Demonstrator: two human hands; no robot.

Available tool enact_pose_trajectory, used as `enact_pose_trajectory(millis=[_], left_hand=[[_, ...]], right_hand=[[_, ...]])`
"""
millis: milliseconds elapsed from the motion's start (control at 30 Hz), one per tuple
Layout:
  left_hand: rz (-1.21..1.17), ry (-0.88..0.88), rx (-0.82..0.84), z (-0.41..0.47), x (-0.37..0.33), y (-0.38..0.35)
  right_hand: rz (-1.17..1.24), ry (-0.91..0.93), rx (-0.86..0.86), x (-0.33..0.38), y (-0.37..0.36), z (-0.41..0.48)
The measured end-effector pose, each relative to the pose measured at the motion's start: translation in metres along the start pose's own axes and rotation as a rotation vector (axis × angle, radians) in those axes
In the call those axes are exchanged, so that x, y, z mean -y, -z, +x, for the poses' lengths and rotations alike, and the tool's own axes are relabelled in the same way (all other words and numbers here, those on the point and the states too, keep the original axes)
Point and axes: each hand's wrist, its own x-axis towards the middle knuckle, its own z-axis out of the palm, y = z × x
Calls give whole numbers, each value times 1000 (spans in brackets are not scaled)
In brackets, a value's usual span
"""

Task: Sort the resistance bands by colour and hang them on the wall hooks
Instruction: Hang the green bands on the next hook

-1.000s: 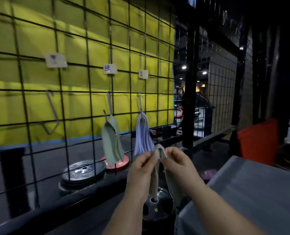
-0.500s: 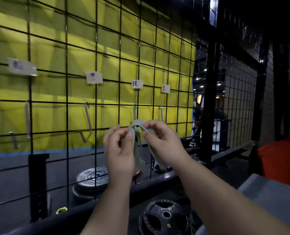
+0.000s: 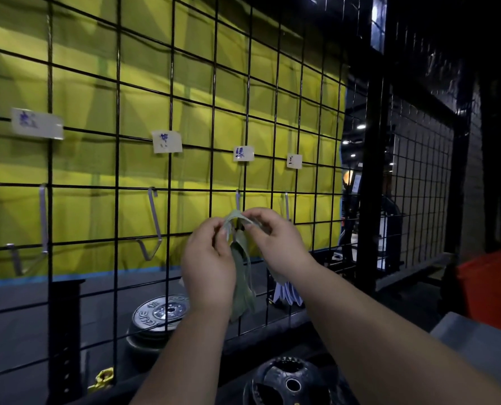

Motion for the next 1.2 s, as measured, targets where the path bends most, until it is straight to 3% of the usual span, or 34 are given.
enact_pose_trajectory(millis=[667, 800, 1000, 1200], left_hand=[[267, -31, 140, -6, -9, 2], [289, 59, 222, -15, -6, 2], [42, 232, 264, -25, -5, 0], [-112, 235, 318, -22, -12, 7]], right_hand=[[44, -80, 9, -25, -1, -5], [86, -136, 28, -35, 0, -16], [259, -218, 57, -35, -3, -23], [625, -315, 126, -37, -2, -19]])
